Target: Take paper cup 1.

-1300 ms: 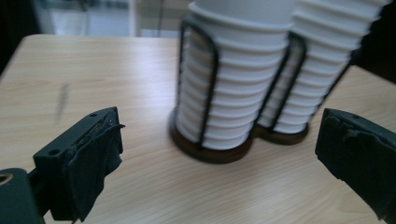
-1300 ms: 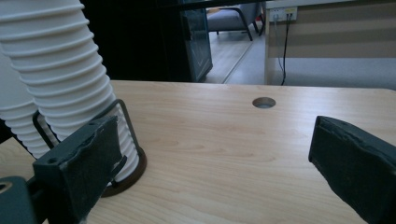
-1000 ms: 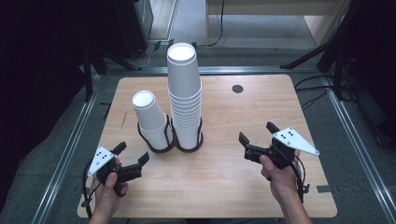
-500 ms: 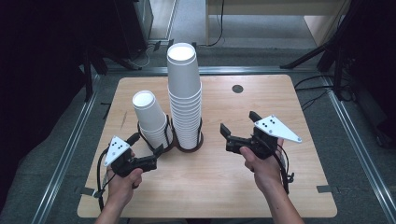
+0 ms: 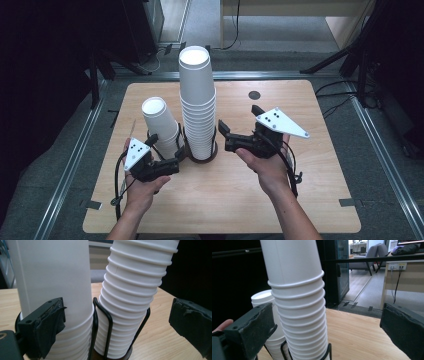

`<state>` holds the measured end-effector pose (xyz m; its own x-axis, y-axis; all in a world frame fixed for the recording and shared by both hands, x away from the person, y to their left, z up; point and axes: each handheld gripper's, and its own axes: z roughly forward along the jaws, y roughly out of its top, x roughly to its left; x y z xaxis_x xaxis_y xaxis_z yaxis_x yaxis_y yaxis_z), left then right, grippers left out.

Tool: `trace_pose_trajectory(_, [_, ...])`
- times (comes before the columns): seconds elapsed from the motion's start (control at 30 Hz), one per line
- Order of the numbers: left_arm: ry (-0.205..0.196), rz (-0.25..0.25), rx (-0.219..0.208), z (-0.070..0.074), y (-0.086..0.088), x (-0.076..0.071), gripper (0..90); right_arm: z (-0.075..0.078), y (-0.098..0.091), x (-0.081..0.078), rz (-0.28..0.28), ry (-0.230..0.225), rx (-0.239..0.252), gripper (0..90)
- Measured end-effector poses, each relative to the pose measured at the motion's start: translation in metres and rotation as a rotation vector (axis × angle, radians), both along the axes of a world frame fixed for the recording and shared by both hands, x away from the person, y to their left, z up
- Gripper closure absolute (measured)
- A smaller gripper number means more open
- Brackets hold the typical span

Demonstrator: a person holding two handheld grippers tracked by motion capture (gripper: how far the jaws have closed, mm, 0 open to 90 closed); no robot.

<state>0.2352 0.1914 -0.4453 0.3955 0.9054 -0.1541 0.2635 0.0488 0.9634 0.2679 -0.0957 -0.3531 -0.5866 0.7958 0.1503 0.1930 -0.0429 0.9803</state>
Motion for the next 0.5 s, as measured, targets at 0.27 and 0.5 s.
trace_pose_trajectory(0.27, [-0.033,0.000,0.006,0.008,-0.012,0.005,0.7,0.014,0.015,0.005,0.018,-0.005,0.029,0.0])
trace_pose_trajectory(0.5, [-0.050,0.010,0.012,0.015,-0.025,0.011,0.7,0.027,0.028,0.009,0.037,-0.014,0.037,0.0])
